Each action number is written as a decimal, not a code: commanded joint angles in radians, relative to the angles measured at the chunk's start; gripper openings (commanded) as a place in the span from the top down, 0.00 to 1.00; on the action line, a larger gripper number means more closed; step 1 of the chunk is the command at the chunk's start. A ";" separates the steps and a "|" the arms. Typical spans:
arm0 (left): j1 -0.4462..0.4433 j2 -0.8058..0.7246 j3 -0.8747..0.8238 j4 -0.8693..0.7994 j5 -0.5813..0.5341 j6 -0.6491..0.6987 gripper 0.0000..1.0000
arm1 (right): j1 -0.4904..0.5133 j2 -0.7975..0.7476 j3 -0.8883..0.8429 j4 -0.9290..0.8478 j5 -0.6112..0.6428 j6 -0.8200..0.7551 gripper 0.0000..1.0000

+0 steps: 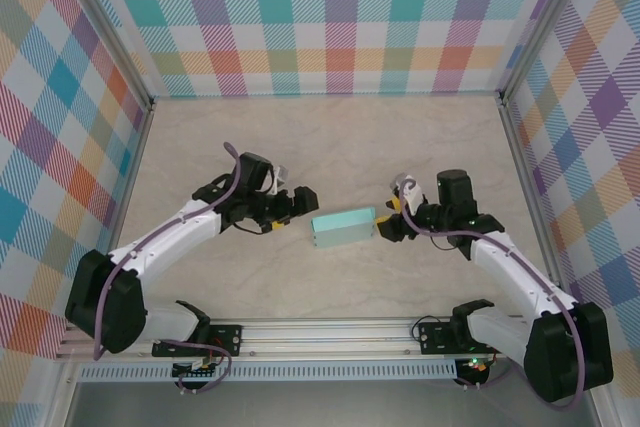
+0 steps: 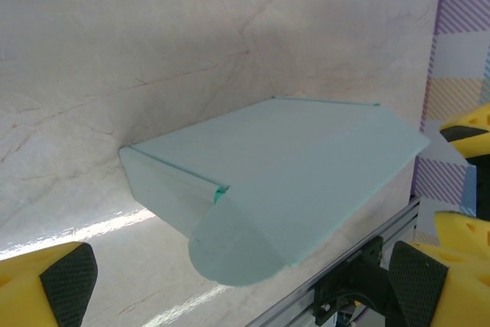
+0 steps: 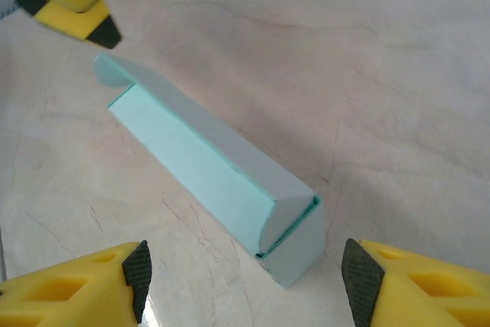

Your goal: Fold the paper box

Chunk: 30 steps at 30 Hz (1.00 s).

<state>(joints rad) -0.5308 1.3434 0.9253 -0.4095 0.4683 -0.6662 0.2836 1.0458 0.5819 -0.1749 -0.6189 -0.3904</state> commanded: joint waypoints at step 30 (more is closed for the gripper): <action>0.065 0.108 0.107 -0.088 0.115 0.127 0.00 | 0.127 0.566 0.523 -0.601 0.119 -0.999 0.27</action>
<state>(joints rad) -0.4850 1.4693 1.0489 -0.4770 0.5793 -0.5560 0.4007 1.5997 1.0847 -0.7174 -0.4957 -1.3544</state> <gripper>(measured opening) 0.999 0.745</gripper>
